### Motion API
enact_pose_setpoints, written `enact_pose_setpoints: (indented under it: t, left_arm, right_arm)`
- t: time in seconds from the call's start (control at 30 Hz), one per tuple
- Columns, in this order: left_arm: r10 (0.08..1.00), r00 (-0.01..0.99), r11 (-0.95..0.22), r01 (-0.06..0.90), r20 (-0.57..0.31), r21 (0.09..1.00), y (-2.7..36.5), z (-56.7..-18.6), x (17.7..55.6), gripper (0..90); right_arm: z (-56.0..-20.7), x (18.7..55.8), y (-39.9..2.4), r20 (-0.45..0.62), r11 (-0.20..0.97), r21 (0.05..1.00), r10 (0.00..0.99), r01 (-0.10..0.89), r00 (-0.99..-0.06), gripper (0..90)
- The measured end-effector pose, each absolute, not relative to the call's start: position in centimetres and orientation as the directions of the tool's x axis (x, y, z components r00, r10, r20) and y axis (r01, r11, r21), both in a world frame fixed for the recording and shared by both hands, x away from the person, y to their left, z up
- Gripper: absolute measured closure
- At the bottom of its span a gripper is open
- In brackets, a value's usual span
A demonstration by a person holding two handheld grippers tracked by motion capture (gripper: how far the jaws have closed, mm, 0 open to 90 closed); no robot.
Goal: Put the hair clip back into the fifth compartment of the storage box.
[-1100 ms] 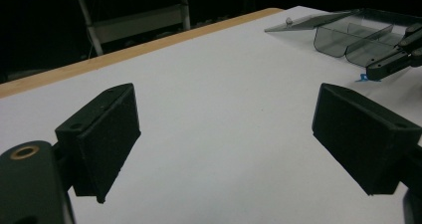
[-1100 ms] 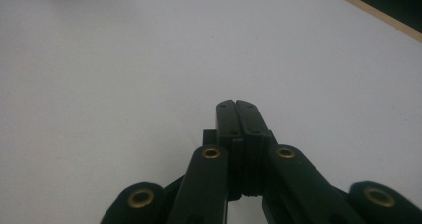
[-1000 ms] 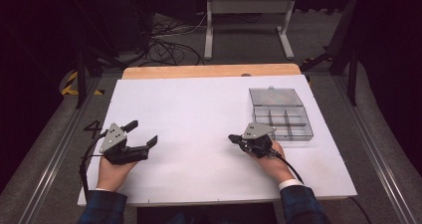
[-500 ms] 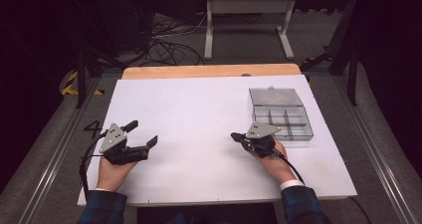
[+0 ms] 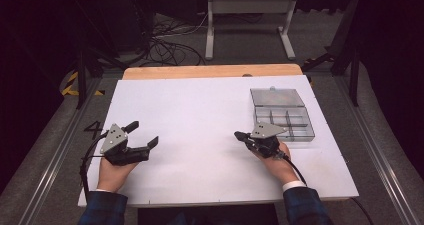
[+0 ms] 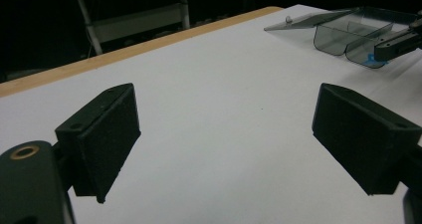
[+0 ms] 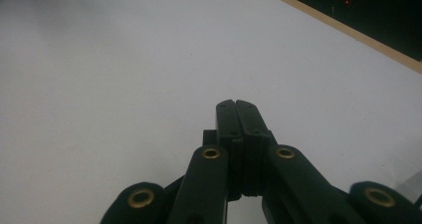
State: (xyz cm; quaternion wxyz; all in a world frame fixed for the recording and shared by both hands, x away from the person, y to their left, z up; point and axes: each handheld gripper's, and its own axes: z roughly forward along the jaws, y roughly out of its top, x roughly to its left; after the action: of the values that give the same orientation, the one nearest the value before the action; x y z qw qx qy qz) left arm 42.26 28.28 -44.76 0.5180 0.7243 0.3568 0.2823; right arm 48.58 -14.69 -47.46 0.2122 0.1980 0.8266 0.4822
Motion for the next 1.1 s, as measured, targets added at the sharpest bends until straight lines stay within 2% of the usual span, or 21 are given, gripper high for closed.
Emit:
enact_pose_setpoints:
  t: [1.1]
  left_arm:
    - [0.809, 0.587, -0.210, 0.220, 0.043, 0.953, 28.3, -44.7, 42.3, 11.9]
  right_arm:
    - [-46.7, 48.7, -17.2, -0.128, 0.382, 0.913, 0.607, 0.147, -0.784, 90.0]
